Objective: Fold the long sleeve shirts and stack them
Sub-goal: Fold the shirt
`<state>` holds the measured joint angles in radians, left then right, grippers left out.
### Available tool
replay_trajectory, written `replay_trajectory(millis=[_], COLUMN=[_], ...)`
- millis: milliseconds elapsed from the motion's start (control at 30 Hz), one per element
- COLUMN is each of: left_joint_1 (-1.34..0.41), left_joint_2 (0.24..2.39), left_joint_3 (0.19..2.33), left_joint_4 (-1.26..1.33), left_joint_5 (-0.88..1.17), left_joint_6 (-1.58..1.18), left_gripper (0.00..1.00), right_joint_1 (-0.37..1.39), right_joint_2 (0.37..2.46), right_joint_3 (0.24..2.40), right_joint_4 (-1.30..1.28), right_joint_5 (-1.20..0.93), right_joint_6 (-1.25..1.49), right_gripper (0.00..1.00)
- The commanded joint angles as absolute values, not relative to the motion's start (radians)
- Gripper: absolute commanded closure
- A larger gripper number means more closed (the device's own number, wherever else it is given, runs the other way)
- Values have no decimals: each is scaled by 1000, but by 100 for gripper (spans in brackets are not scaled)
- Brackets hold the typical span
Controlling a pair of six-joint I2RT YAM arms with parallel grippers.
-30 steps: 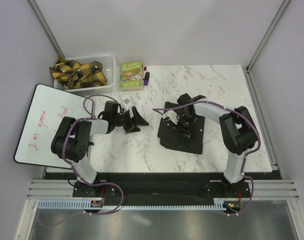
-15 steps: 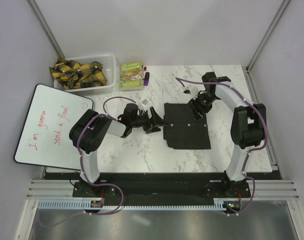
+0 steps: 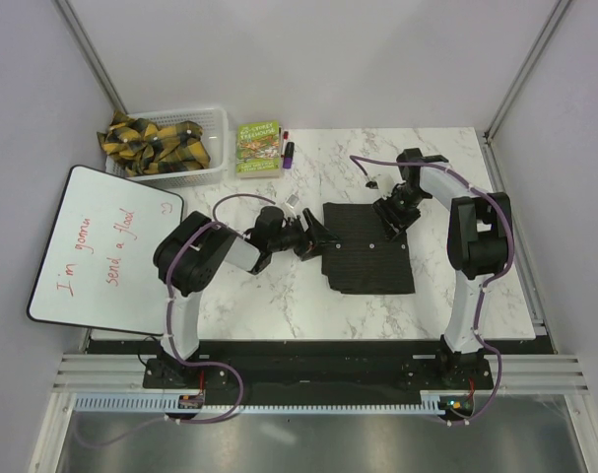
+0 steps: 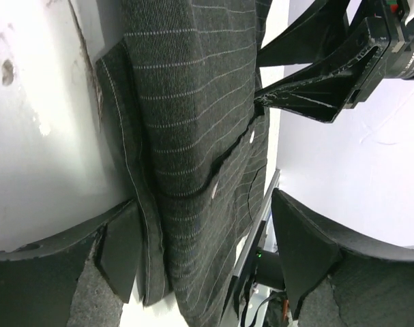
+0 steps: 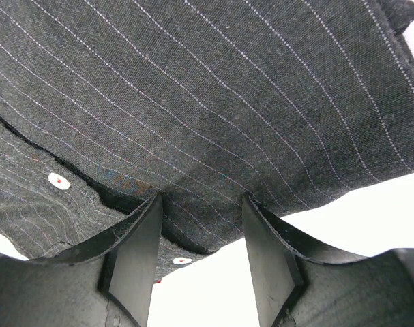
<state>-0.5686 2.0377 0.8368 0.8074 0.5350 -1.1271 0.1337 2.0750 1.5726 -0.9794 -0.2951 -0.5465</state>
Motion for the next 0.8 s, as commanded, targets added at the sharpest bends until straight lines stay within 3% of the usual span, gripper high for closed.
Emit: replay_trajectory(millis=[0, 500, 567, 700, 733, 767], left_joint_1=[-583, -618, -618, -608, -600, -592], left_joint_2=[2118, 2192, 2194, 2162, 2145, 2100], left_joint_3=[845, 956, 960, 951, 943, 943], left_joint_4=[762, 752, 749, 703, 681, 616], left_joint_5=[477, 488, 488, 508, 514, 523], left_joint_6=[-1155, -1186, -1186, -1137, -1118, -1094], left_gripper=[20, 33, 40, 71, 85, 92], right_joint_1=[143, 153, 155, 156, 156, 156], right_joint_2=[2103, 2079, 2079, 2071, 2068, 2057], right_joint_3=[1566, 1529, 1526, 1525, 1523, 1525], right_joint_4=[-940, -939, -939, -940, -939, -942], right_joint_5=[-293, -310, -310, -318, -321, -322], right_joint_6=[-541, -549, -551, -549, -549, -548], right_gripper=[42, 43, 43, 43, 43, 43])
